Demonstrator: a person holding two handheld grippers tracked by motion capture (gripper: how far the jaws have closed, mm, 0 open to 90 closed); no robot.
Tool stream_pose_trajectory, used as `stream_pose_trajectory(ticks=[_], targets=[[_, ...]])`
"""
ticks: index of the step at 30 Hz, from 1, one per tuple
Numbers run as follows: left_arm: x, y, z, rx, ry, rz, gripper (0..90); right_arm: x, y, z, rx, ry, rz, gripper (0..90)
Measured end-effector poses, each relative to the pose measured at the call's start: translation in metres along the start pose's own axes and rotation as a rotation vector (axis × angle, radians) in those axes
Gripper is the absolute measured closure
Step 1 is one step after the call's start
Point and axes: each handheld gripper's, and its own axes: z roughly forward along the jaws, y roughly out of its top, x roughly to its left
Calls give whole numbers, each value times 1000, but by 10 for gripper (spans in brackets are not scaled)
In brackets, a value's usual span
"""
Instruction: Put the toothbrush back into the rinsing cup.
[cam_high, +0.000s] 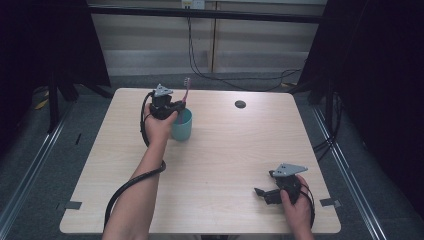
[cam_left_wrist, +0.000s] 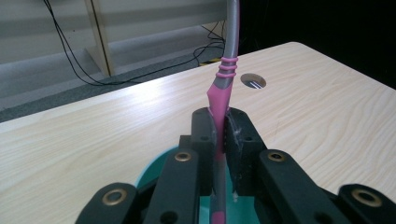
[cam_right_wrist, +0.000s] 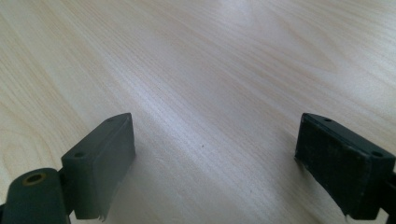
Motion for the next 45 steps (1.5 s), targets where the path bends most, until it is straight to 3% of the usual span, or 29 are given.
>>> stream_pose_trajectory(ticks=[7, 19, 24, 30, 45], targets=[[-6, -10, 6, 25, -2, 6, 825, 0, 0, 0, -2, -2, -1, 111], [-2, -17, 4, 65, 24, 14, 824, 0, 0, 0, -2, -2, -2, 111], [-1, -21, 4, 74, 22, 0, 824, 0, 0, 0, -2, -3, -2, 110], [-1, -24, 4, 101, 29, 21, 823, 0, 0, 0, -2, -3, -2, 111], [-3, -25, 4, 137, 35, 29, 820, 0, 0, 0, -3, -3, -2, 110]])
